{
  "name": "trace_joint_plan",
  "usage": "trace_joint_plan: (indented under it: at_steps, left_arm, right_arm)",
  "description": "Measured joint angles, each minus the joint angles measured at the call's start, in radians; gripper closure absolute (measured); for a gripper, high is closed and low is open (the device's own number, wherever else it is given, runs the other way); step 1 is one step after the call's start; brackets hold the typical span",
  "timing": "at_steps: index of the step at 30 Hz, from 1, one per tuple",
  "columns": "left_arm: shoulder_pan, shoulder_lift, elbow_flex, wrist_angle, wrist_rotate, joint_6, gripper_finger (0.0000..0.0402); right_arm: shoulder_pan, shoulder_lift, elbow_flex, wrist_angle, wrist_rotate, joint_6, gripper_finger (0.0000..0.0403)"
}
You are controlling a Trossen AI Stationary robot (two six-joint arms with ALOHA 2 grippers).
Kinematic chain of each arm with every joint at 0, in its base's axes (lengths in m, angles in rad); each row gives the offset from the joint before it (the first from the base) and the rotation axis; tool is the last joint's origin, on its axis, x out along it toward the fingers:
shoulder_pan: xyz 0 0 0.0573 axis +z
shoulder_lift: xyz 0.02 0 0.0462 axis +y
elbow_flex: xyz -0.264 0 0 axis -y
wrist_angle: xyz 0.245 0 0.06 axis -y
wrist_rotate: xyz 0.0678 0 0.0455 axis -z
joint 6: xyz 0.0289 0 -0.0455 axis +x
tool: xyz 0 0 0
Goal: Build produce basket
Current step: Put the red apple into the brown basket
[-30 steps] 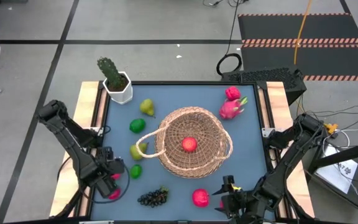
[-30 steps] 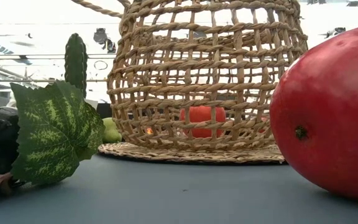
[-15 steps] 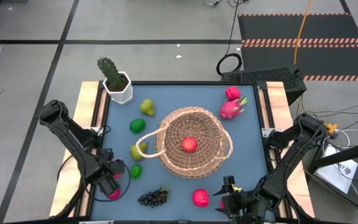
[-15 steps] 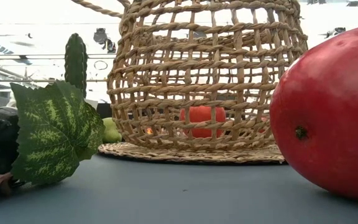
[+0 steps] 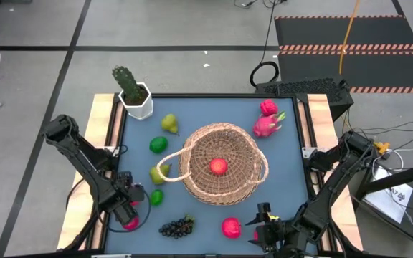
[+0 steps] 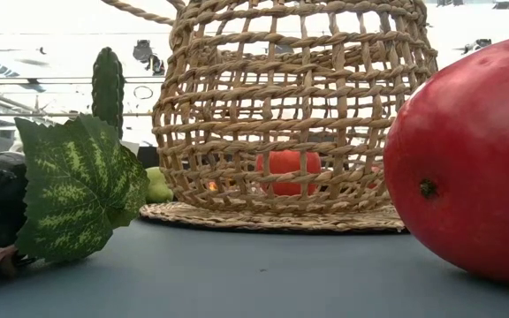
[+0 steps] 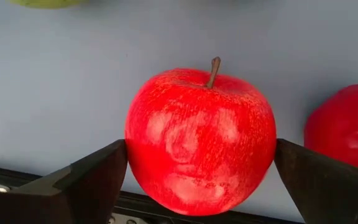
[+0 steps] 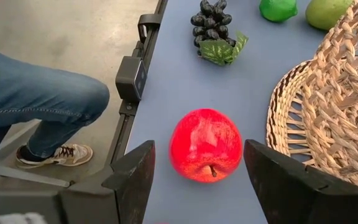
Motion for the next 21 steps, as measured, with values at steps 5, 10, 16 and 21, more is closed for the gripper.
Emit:
trace_joint_plan:
  at_steps: [5, 10, 16, 21]
  left_arm:
    - [0.000, 0.000, 0.000, 0.001, -0.004, -0.001, 0.0009]
    - [0.000, 0.001, -0.001, 0.002, -0.006, 0.000, 0.0018]
    - [0.000, 0.001, -0.001, 0.002, -0.006, 0.003, 0.0059]
    - [0.000, 0.002, 0.001, 0.001, -0.006, 0.005, 0.0053]
  right_arm:
    - [0.006, 0.000, 0.000, 0.008, 0.000, 0.002, 0.0163]
    - [0.018, -0.001, 0.000, 0.017, 0.005, -0.002, 0.0163]
    - [0.027, -0.001, 0.000, 0.016, 0.028, -0.008, 0.0163]
    - [0.027, -0.001, 0.000, 0.016, 0.028, -0.015, 0.0163]
